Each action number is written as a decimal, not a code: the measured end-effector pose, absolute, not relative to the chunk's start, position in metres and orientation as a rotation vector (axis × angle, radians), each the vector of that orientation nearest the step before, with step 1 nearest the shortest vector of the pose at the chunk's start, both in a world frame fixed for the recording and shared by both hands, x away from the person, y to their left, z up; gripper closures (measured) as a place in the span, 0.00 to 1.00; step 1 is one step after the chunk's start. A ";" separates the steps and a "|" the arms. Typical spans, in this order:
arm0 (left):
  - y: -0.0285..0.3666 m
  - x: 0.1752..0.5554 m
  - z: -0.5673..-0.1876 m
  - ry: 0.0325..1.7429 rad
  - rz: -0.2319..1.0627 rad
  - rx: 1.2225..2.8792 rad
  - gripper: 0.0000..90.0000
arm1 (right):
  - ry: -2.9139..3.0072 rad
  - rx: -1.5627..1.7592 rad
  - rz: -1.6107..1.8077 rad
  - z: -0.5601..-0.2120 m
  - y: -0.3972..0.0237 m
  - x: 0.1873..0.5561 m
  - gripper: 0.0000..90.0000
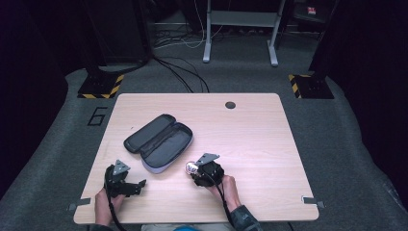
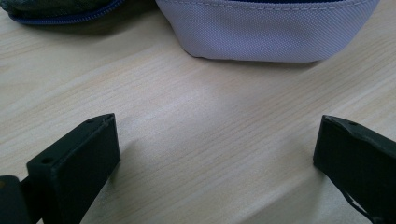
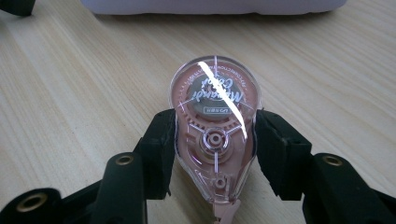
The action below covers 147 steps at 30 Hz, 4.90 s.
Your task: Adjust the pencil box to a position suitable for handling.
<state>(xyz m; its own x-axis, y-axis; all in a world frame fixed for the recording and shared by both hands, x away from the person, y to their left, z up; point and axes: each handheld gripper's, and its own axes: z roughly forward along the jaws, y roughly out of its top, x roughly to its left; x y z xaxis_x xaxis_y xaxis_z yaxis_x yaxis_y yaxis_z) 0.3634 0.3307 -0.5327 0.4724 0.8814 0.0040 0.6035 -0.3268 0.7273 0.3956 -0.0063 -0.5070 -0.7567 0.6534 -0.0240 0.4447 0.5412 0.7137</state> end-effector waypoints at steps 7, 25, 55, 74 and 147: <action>0.331 0.363 -0.533 1.228 0.534 2.050 0.00 | 2.447 0.955 1.043 -0.496 -0.025 0.393 0.55; 0.331 0.364 -0.533 1.221 0.539 2.058 0.00 | 2.321 1.077 1.026 -0.483 -0.082 0.389 0.55; 0.331 0.364 -0.533 1.221 0.539 2.058 0.00 | 2.062 1.390 0.902 -0.490 -0.197 0.391 0.55; 0.332 0.364 -0.532 1.218 0.531 2.072 0.00 | 2.051 1.512 0.855 -0.518 -0.219 0.399 0.41; 0.290 0.443 -0.509 1.429 0.560 1.943 0.94 | 1.960 1.538 0.873 -0.528 -0.256 0.359 0.10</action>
